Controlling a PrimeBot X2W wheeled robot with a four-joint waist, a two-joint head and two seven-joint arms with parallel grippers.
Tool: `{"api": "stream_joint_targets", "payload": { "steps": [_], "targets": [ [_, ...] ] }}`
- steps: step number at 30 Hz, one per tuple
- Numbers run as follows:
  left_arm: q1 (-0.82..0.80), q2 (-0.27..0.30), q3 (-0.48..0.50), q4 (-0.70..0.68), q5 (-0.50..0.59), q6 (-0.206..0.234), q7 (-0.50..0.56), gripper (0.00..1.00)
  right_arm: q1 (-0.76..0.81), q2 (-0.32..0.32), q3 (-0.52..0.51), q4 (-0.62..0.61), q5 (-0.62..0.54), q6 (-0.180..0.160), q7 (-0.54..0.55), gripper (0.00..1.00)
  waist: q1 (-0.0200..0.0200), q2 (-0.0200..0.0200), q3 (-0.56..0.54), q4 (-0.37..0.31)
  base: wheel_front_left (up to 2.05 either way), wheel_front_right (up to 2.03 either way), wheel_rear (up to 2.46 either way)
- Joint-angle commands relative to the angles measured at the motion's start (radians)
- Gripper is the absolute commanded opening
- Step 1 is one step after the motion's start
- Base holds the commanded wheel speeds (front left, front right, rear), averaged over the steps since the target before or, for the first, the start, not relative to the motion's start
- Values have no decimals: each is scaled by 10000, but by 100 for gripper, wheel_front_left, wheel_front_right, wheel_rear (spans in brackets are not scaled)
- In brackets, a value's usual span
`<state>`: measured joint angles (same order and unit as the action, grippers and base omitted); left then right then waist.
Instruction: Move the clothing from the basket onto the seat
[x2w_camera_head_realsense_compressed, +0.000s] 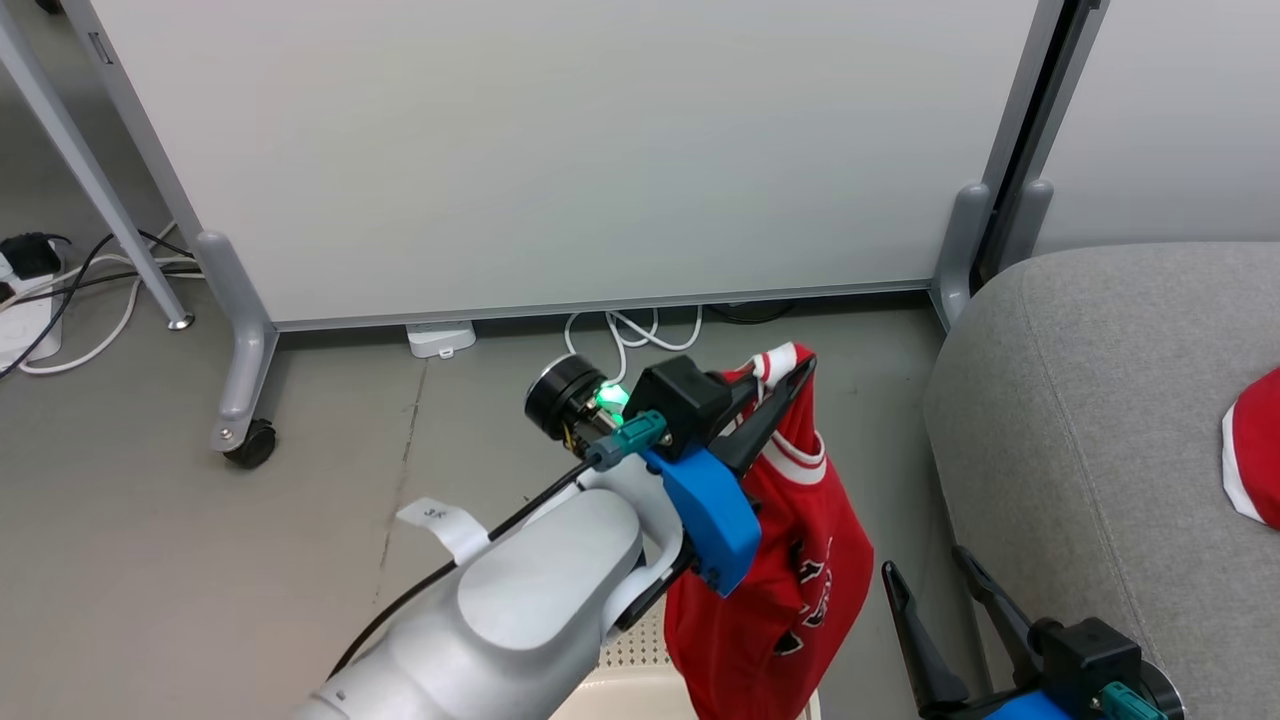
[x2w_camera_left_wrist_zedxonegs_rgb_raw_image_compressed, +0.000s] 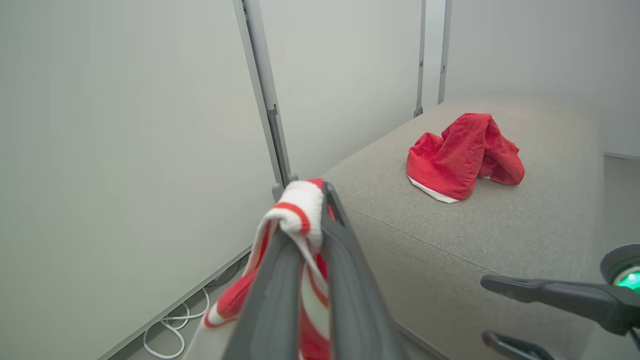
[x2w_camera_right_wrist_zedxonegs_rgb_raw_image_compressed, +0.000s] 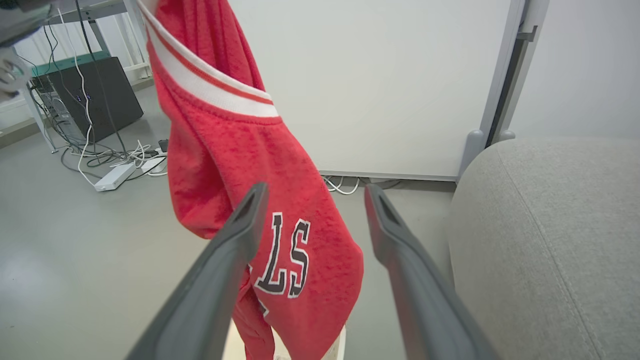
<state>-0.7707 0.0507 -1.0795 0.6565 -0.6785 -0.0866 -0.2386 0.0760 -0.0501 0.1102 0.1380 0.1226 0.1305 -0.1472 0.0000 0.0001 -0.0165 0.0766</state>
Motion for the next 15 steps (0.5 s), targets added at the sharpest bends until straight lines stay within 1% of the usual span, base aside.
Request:
{"api": "stream_joint_targets", "payload": {
  "steps": [1, 7, 15],
  "targets": [
    [-264, -2, -79, -74, -104, 94, 42, 0, 143, -5, 7, -67, 18, 5, 15, 100, 0, -1, 12, -4, 0, 0, 0],
    [-824, -2, -480, -213, -548, 275, 120, 0, 95, -5, 56, -57, 19, 5, 43, 100, 0, -1, 61, -50, 0, 0, 0],
    [-1088, -1, -979, -155, -1087, 399, 73, 0, 38, -5, 105, 30, 106, 5, -40, 100, 0, -1, 60, -117, 0, 0, 0]
  ]
}}
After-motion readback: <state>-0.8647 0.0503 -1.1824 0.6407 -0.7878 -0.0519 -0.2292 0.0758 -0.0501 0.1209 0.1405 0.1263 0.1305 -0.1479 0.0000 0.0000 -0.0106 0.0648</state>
